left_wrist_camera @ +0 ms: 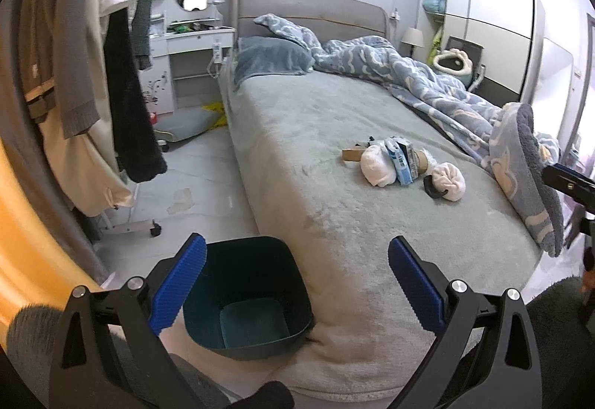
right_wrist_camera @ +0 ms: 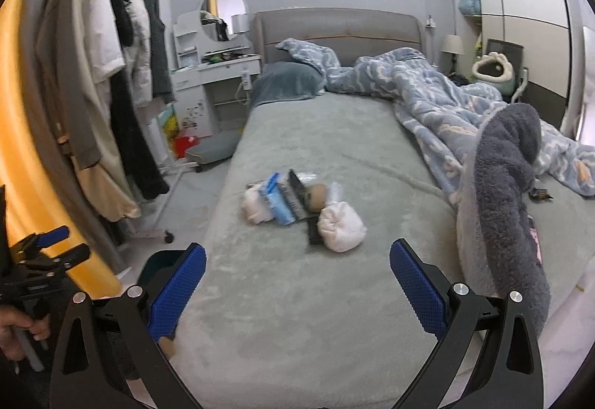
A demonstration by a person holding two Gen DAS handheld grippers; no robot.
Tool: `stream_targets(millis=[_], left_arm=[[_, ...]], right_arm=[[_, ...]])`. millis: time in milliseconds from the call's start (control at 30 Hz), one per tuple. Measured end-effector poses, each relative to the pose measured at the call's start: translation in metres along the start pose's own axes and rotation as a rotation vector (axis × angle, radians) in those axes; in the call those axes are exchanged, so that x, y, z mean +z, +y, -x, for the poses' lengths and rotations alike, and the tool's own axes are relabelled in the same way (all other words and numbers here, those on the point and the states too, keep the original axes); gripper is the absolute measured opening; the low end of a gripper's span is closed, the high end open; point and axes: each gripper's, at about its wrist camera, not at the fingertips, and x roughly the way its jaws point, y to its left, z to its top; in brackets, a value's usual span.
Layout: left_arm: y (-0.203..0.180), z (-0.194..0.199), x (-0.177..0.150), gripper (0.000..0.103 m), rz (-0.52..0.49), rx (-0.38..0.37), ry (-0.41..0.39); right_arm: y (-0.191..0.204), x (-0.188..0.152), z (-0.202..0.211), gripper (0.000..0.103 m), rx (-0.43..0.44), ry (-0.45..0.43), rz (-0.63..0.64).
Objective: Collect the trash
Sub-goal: 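Move the right tool toward the white tissue ball on the bed and close it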
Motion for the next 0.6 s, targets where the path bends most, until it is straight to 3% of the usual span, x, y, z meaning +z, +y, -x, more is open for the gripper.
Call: stream_targets(millis=[100,233,367,467,600], left_arm=[[0.004,-0.007,0.006,0.099,-0.008,-0.024,-0.001],[0.004,-0.017,0.013,0.098,-0.036,-0.082,-0.004],[0.002,-0.031,0.021,0.098,-0.083,-0.149,0.004],[-0.001,-0.044,0.025,0.098,-0.121,-0.161,0.005],[-0.007,-0.067,0.034,0.098,-0.157,-0.194,0.020]], right_arm=[[-0.006,0.003,-0.013,0.098,-0.001,0.008,-0.006],[-0.010,0.005,-0.029,0.084,-0.001,0.037,0.001],[-0.020,0.004,-0.047,0.081,0.005,0.069,-0.015],[-0.027,0.002,-0.063,0.073,0.004,0.093,-0.026],[-0.036,0.004,-0.086,0.073,0.009,0.123,-0.035]])
